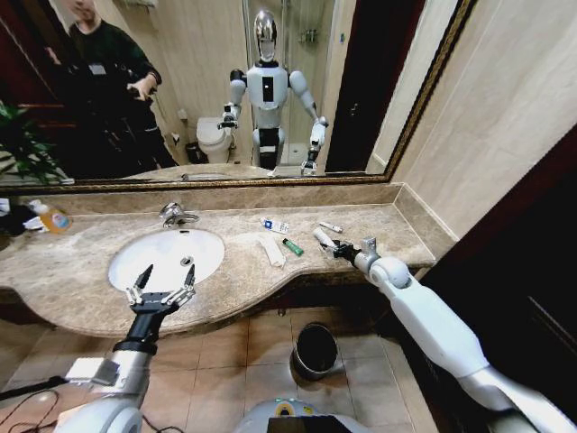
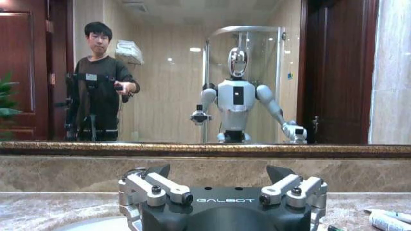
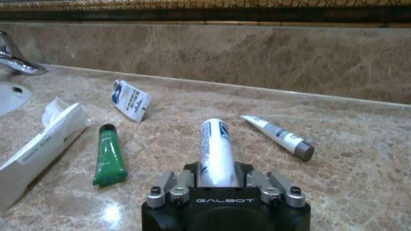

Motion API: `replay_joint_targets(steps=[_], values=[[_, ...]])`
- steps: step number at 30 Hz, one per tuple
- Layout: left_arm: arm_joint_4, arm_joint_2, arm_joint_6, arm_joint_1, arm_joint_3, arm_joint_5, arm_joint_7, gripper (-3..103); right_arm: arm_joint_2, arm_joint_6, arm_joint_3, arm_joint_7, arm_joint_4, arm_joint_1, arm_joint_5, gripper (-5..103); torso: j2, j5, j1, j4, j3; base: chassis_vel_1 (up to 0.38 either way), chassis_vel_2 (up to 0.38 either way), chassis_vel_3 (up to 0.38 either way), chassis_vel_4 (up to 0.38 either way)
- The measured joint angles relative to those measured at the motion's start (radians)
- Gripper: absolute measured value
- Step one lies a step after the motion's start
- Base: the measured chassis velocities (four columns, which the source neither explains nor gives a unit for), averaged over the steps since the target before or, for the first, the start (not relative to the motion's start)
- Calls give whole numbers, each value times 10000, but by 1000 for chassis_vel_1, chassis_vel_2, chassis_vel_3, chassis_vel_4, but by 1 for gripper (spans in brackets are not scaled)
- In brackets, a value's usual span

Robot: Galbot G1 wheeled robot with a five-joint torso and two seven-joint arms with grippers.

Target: Pick up the trash from the sink and place it in the trash bin.

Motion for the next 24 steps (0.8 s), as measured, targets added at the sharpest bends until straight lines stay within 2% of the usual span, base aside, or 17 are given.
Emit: replay_joint_targets(steps=[1, 3, 4, 6, 7, 15, 21, 24], values=[[0, 1, 0, 0, 0, 0, 0, 100, -31, 3, 3, 59, 69, -2, 21, 34, 0, 0, 0, 0, 0, 0, 0, 0, 0], [0, 1, 0, 0, 0, 0, 0, 100, -55, 5, 12, 93, 119, -14, 41, 34, 0, -1, 0, 0, 0, 0, 0, 0, 0], [0, 1, 0, 0, 0, 0, 0, 100, -103, 6, 41, 153, 219, -63, 91, 27, 0, -1, 0, 0, 0, 0, 0, 0, 0], [0, 1, 0, 0, 0, 0, 0, 100, -137, 6, 60, 199, 297, -111, 117, 27, 0, -1, 0, 0, 0, 0, 0, 0, 0], [0, 1, 0, 0, 0, 0, 0, 100, -183, 6, 91, 257, 397, -189, 147, 20, 0, 0, 0, 0, 0, 0, 0, 0, 0], [0, 0, 0, 0, 0, 0, 0, 100, -489, -6, 558, 766, 1294, -613, 638, 5, 0, 1, 0, 0, 0, 0, 0, 0, 0], [0, 0, 0, 0, 0, 0, 0, 100, -923, -7, 1305, 957, 2067, -1010, 1102, 5, 1, 1, 0, 0, 0, 0, 0, 0, 0], [0, 1, 0, 0, 1, 0, 2, 100, -1492, 41, 1963, 1151, 2901, -1586, 1543, 5, 2, 0, 0, -1, 0, 0, 0, 0, 0]])
